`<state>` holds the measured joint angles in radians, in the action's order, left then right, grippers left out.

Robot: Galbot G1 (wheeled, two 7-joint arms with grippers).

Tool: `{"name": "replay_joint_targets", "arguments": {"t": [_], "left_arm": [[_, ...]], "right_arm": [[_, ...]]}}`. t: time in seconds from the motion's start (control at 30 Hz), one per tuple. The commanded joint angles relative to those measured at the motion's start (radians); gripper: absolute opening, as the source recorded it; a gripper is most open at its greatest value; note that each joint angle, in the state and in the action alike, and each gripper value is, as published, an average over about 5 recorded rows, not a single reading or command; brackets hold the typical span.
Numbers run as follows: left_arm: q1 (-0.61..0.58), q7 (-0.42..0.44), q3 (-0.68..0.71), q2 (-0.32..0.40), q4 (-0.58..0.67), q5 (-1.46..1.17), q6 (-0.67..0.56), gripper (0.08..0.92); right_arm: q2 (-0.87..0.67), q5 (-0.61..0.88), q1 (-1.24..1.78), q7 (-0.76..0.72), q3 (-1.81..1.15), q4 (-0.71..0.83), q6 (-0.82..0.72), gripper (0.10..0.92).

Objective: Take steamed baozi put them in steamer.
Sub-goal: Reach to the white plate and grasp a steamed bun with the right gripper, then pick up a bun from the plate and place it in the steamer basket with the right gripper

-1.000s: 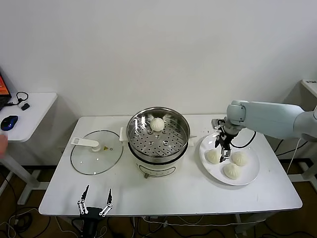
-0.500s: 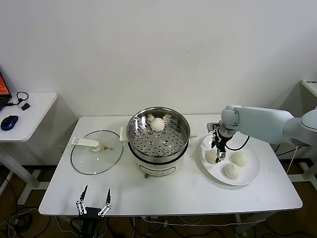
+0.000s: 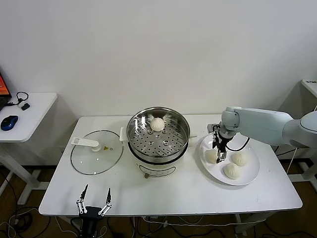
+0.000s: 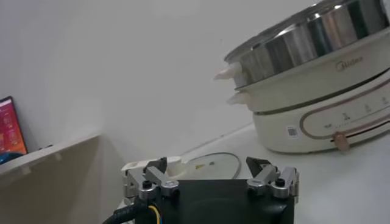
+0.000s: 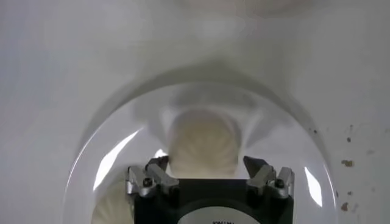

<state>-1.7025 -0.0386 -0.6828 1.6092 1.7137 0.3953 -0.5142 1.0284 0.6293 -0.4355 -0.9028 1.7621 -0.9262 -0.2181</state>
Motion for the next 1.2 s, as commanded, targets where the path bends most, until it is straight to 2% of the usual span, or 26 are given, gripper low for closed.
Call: {"name": "replay_joint_targets", "arguments": {"t": [0.03,0.13,0.23,0.7,1.03,1.2], "left_arm": [[0.000,0.000,0.000,0.049,0.000,0.000,0.000,0.823],[0.000,0.000,0.000,0.049,0.000,-0.001,0.000,0.823],[-0.001,-0.001,0.000,0.049,0.003,-0.001,0.001,0.823],[0.003,-0.002,0.010,0.049,-0.006,0.004,0.000,0.823],[0.005,-0.010,0.021,0.049,-0.009,0.021,-0.003,0.823],[0.004,-0.010,0.025,0.049,-0.008,0.025,-0.005,0.823]], "right_arm": [[0.002,-0.005,0.004,0.004,-0.003,0.000,-0.002,0.709],[-0.001,-0.008,0.000,0.005,0.000,-0.008,-0.002,0.641],[-0.007,-0.008,-0.015,0.005,0.004,-0.022,-0.002,0.615],[-0.043,0.091,-0.389,-0.063,0.134,-0.213,0.019,0.611],[-0.003,0.286,-0.703,-0.086,0.226,-0.378,-0.004,0.614],[0.070,0.368,-0.795,-0.104,0.228,-0.386,-0.009,0.619]]}}
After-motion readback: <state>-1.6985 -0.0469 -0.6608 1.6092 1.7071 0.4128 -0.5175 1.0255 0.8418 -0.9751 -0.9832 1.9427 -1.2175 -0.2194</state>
